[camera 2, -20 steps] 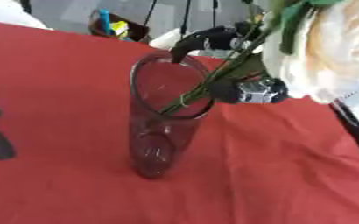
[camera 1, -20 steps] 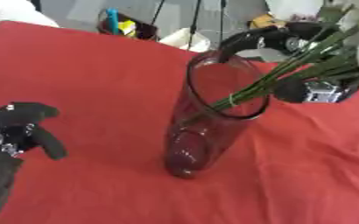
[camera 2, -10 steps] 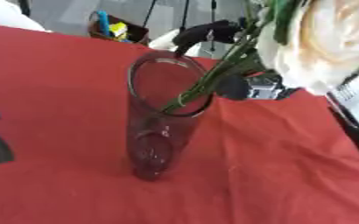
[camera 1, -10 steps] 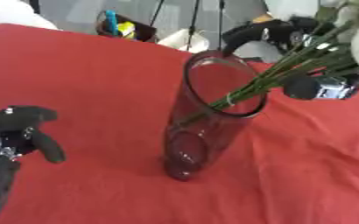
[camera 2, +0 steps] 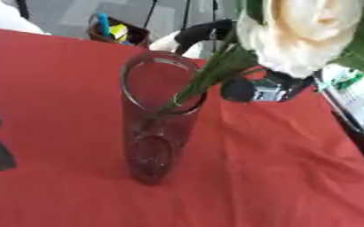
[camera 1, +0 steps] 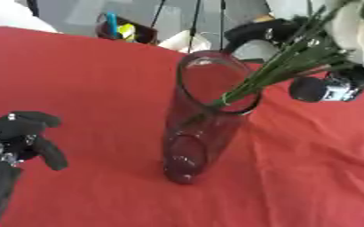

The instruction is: Arrange flowers into the vase.

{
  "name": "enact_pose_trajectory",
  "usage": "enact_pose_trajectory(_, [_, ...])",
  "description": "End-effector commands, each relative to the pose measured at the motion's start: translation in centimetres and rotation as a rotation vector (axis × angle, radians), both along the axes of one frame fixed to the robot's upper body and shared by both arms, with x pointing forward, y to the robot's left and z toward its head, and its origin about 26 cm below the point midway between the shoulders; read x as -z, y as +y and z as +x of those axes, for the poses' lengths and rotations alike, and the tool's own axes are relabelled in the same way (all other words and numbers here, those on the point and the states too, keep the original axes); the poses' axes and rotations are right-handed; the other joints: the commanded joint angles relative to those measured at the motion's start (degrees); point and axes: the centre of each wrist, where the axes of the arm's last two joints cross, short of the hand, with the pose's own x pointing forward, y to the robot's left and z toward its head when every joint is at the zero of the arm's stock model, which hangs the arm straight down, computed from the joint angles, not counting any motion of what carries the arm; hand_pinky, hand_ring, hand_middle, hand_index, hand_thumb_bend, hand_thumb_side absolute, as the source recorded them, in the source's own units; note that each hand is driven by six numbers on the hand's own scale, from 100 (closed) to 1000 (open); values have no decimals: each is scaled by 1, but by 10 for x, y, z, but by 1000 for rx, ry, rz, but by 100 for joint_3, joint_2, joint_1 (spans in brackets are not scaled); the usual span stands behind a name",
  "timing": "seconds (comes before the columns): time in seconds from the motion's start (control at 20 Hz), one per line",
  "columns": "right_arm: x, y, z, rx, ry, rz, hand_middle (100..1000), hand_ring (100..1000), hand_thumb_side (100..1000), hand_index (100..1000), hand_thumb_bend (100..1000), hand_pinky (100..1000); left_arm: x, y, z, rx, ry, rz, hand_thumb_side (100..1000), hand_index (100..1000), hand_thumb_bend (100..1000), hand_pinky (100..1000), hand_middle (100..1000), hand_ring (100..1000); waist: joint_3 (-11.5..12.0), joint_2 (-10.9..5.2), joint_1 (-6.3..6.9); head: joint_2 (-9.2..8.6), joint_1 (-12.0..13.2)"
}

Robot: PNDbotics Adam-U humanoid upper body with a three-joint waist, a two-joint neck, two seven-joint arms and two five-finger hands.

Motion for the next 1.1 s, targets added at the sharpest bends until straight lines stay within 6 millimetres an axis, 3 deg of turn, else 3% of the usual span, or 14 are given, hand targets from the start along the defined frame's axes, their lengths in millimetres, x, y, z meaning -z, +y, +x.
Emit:
enact_pose_trajectory(0.05, [-9, -6, -4, 32, -42, -4, 830, 1000, 1000, 1000, 463, 998, -5, -5, -3, 20, -26, -2, 1000, 748, 100, 491, 710, 469, -11, -92, 57, -65, -106])
enact_pose_trajectory(0.5, [-4, -10, -1, 48, -40, 53, 826, 1000, 1000, 1000, 467, 1000, -5, -6, -3, 27, -26, -3, 1000, 748, 100, 491, 712, 470, -24, -83, 118, -47, -306])
enact_pose_trajectory(1.1, [5, -18, 3, 85, -24, 50, 825, 1000, 1000, 1000, 481, 1000, -5, -6, -3, 31, -36, -6, 1000, 749, 100, 492, 716, 471, -46, -69, 211, -44, -253])
